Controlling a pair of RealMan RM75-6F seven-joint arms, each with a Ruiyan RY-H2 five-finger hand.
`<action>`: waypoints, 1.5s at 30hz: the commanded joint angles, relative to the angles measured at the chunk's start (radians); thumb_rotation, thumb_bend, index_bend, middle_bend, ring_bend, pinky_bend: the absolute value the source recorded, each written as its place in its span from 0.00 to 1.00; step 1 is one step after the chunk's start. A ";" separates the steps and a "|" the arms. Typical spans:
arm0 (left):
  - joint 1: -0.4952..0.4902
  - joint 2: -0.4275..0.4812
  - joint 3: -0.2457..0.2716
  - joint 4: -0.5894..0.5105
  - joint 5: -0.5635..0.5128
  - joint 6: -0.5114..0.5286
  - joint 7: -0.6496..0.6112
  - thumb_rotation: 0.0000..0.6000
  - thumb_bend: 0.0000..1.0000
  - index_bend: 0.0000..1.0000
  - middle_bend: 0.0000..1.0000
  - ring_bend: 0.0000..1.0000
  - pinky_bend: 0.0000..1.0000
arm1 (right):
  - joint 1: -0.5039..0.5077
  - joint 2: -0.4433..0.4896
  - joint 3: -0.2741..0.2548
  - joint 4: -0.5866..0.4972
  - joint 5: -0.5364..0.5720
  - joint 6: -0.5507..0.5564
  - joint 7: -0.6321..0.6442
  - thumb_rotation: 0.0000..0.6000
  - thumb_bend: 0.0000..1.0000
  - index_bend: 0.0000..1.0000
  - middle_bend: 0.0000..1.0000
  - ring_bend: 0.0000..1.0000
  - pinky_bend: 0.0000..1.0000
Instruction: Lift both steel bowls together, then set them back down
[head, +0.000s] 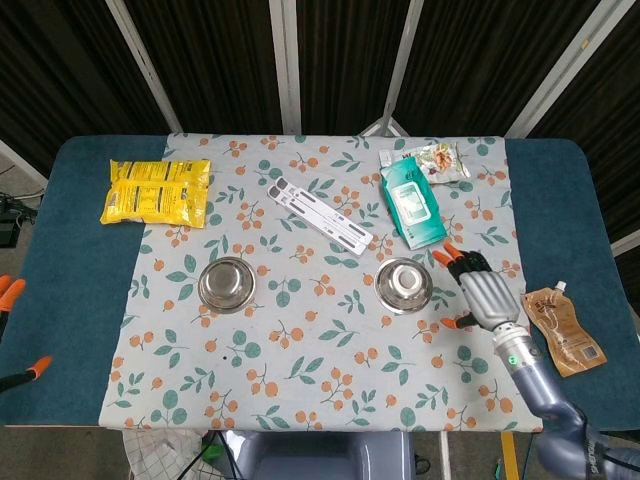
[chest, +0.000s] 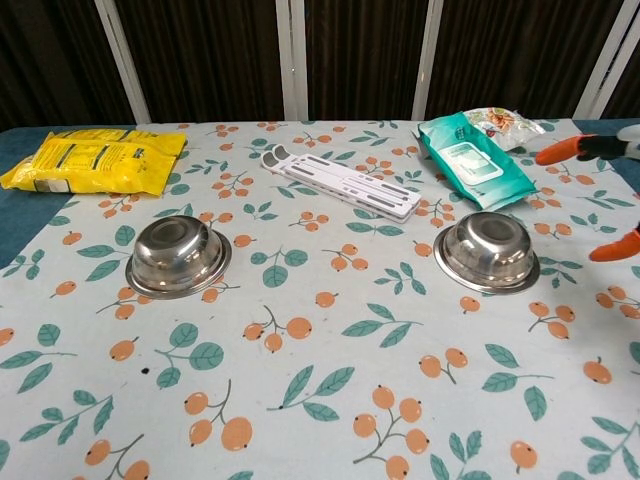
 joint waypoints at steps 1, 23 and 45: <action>-0.002 -0.002 -0.002 0.000 -0.008 -0.007 0.007 1.00 0.04 0.08 0.00 0.00 0.12 | 0.084 -0.058 0.037 0.000 0.145 -0.082 -0.123 1.00 0.02 0.12 0.01 0.07 0.00; -0.011 -0.014 -0.013 -0.006 -0.048 -0.030 0.043 1.00 0.04 0.07 0.00 0.00 0.12 | 0.285 -0.235 0.003 0.140 0.482 -0.134 -0.346 1.00 0.02 0.17 0.06 0.13 0.00; -0.014 -0.022 -0.014 -0.013 -0.060 -0.040 0.054 1.00 0.04 0.07 0.00 0.00 0.12 | 0.300 -0.246 -0.043 0.213 0.490 -0.139 -0.320 1.00 0.02 0.21 0.12 0.24 0.00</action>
